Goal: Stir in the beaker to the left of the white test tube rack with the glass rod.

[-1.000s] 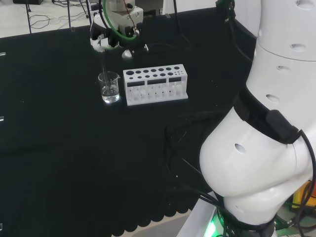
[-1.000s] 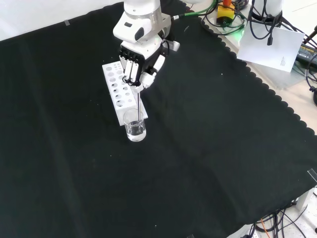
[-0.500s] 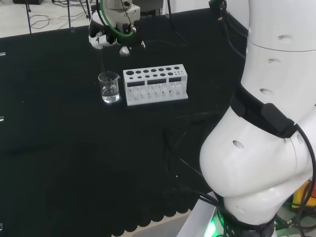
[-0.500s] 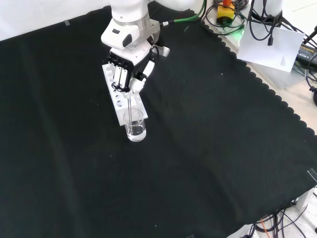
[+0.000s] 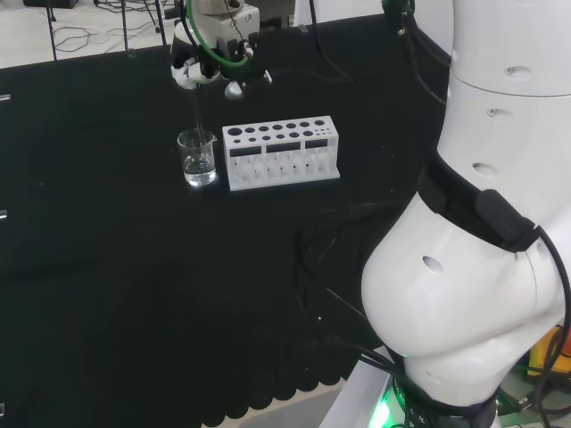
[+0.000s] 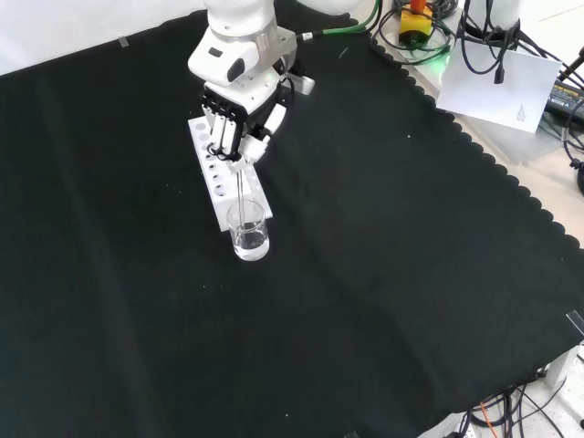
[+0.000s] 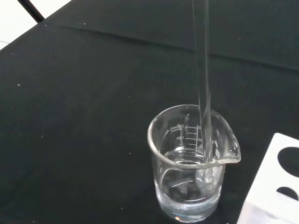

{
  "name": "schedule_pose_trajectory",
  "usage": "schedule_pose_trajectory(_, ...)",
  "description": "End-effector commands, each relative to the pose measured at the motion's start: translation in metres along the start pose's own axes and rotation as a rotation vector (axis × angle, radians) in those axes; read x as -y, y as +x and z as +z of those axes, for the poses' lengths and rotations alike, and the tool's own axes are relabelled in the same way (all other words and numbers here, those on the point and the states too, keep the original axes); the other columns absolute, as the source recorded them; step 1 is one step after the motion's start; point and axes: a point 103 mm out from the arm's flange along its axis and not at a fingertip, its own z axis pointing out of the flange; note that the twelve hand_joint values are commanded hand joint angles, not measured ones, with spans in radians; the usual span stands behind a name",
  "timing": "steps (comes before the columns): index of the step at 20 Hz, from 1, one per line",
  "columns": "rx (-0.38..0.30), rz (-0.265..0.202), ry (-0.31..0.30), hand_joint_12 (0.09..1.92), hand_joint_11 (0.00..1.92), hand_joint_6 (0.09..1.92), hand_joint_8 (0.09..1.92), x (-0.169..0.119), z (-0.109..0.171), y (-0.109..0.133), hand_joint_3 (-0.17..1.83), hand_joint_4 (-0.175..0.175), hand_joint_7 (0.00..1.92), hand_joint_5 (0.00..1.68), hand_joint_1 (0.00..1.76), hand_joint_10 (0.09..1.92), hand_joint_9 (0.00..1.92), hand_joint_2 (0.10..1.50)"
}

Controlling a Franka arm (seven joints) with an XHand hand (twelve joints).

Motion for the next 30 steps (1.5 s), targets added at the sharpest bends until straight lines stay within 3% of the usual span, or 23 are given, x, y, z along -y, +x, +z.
schedule_pose_trajectory(1,-0.046,-0.021,-0.007,0.92,1.6,0.57,1.29,0.001,0.004,0.025,-0.17,-0.175,1.02,1.08,1.29,1.16,1.52,1.18)
schedule_pose_trajectory(5,-0.065,-0.043,-0.004,0.92,1.6,0.57,1.29,-0.009,0.005,0.028,-0.17,-0.175,1.02,1.08,1.29,1.16,1.52,1.18)
schedule_pose_trajectory(11,-0.059,-0.019,-0.002,0.92,1.6,0.57,1.29,-0.022,0.008,0.002,-0.17,-0.175,1.01,1.08,1.29,1.16,1.52,1.18)
schedule_pose_trajectory(17,-0.059,0.016,0.008,0.92,1.6,0.57,1.29,0.0,0.008,-0.014,-0.17,-0.175,1.01,1.08,1.29,1.16,1.52,1.18)
schedule_pose_trajectory(23,-0.05,-0.009,-0.006,0.92,1.6,0.57,1.29,0.012,-0.004,0.01,-0.17,-0.175,1.01,1.08,1.29,1.16,1.52,1.18)
schedule_pose_trajectory(30,-0.063,-0.034,-0.007,0.92,1.6,0.57,1.29,0.001,-0.002,0.029,-0.17,-0.175,1.01,1.08,1.29,1.16,1.52,1.18)
